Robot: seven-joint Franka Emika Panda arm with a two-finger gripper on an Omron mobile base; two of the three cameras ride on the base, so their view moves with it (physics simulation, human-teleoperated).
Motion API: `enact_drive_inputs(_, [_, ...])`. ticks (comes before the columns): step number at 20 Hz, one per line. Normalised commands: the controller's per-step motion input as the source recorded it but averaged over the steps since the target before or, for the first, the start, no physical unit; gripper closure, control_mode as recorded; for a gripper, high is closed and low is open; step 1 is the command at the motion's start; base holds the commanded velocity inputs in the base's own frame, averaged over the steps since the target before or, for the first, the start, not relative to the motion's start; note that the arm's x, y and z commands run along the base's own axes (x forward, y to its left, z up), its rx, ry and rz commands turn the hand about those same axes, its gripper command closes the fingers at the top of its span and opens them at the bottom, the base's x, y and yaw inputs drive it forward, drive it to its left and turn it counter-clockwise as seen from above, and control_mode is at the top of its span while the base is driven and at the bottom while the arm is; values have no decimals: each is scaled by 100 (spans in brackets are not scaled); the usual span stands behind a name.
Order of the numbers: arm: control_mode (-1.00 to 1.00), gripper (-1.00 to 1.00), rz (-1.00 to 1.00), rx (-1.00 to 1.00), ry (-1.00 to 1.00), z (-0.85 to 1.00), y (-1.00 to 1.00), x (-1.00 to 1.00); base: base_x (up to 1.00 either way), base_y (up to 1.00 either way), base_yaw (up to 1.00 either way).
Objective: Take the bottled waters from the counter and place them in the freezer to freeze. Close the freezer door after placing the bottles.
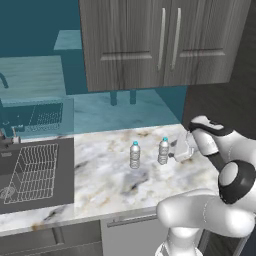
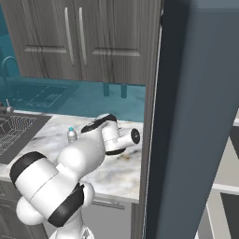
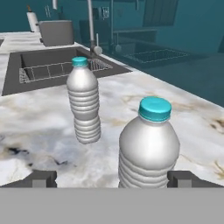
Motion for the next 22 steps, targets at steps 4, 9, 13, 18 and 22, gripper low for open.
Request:
enact_drive_inputs(4, [-100,-100,1,2,0,-3,1,19,0,0,0])
enact_drive_inputs(9, [-100,-100,2,4,0,0,0,23,0,0,0])
enact_drive_inputs(13, [-100,-100,4,1,0,-5,5,11,0,0,0])
enact_drive_inputs(18, [-100,-100,4,0,0,-16,2,5,0,0,0])
enact_drive_inputs(22, [-100,-100,4,0,0,-20,2,1,0,0,0])
